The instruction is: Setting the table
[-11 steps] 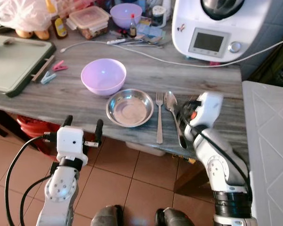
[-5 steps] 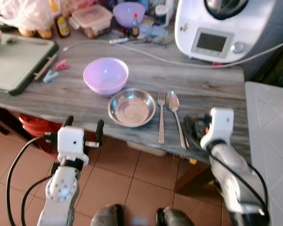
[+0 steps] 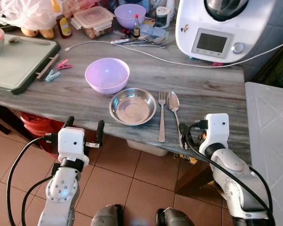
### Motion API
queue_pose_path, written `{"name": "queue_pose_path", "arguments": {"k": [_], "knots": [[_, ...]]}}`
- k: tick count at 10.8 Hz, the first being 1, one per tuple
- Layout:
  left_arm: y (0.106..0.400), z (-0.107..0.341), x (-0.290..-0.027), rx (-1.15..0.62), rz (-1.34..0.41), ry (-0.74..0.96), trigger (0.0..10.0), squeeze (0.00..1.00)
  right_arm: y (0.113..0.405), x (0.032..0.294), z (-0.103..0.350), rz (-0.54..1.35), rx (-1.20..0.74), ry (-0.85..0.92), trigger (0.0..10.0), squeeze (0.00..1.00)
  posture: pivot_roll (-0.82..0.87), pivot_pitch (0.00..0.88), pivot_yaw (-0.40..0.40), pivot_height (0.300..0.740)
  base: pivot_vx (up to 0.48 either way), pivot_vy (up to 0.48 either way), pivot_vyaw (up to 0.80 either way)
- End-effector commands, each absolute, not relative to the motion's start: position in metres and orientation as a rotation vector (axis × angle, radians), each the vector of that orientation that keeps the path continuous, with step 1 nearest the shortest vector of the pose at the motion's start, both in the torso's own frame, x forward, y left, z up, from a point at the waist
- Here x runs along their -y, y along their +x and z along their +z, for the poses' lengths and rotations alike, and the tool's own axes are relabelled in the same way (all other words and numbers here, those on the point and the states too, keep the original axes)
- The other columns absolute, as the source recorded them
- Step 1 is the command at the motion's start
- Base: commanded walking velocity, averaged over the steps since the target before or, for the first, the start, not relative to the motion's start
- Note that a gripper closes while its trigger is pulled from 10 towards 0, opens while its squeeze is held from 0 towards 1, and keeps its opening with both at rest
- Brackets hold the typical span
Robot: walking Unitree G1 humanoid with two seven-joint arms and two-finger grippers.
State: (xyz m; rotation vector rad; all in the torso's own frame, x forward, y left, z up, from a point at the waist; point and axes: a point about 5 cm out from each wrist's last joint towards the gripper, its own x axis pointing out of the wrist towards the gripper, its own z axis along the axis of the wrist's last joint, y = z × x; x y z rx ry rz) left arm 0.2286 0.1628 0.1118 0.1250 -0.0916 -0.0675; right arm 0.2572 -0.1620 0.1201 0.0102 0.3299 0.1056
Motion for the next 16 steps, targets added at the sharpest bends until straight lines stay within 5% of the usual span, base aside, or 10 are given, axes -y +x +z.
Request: {"name": "queue_pose_path", "arguments": {"k": [1,12,16], "knots": [[0.227,0.11,-0.163,0.079,-0.077,0.132,10.0,0.0,0.253,0.158,0.116,0.128,-0.363,0.016,10.0,1.0,0.03,0.161,0.022,0.74,0.0,0.0,0.0],[0.228,0.111,-0.162,0.086,-0.082,0.127,10.0,0.0,0.271,0.152,0.129,0.046,-0.271,0.09,10.0,1.0,0.03,0.161,0.024,0.74,0.0,0.0,0.0],[0.231,0.114,-0.164,0.099,-0.05,0.122,10.0,0.0,0.276,0.144,0.167,0.086,0.023,0.04,10.0,1.0,0.03,0.144,0.022,0.74,0.0,0.0,0.0]]}}
